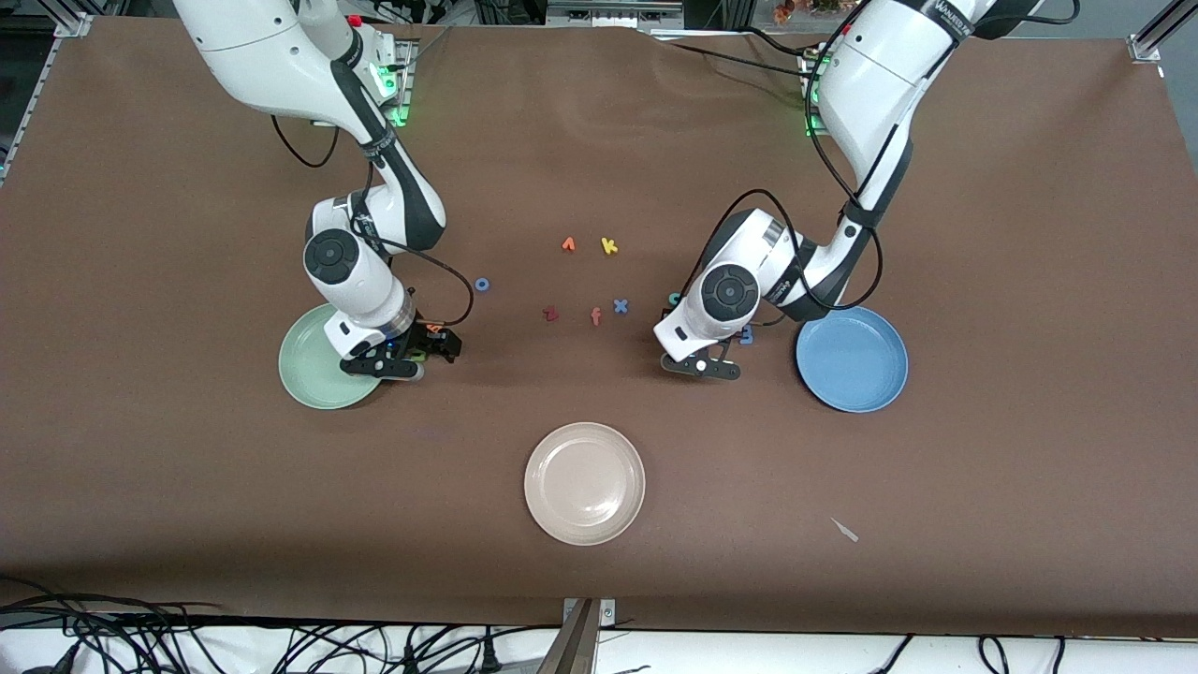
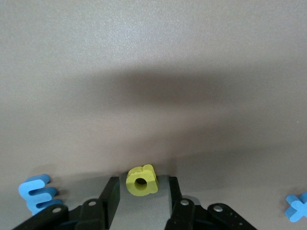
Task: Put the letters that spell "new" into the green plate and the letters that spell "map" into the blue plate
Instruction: 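Release the yellow letter on the blue plate while the right gripper releases green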
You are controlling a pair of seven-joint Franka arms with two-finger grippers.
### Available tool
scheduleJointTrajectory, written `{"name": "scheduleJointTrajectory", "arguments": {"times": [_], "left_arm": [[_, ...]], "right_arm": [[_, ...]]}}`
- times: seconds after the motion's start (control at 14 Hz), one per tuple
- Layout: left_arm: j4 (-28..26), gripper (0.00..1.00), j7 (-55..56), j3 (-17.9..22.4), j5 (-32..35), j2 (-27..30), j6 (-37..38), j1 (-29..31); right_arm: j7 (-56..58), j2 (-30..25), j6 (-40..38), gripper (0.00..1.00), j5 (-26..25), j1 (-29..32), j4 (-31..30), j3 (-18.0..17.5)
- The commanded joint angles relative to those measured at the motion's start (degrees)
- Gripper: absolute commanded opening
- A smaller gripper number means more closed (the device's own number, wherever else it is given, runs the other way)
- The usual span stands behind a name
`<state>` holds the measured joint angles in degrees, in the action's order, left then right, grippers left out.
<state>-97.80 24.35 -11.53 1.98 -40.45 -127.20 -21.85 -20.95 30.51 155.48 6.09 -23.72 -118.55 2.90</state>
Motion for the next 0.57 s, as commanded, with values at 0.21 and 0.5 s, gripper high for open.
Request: {"name": "scheduleJointTrajectory", "arguments": {"times": [0.21,0.5], "left_arm": [[-1.34,0.02,0.70,-0.07,1.98,0.81,-1.74,-0.12],[-0.81,0.00,0.26,0.01,1.98,1.69,-0.69,0.06]], "right_arm": [[-0.49,-0.98,1.66,0.95,0.77,0.43,-2.39,-0.61],[0.12,-0.10,4.91,0.76,0.68,0.43,-3.88,-0.61]]}}
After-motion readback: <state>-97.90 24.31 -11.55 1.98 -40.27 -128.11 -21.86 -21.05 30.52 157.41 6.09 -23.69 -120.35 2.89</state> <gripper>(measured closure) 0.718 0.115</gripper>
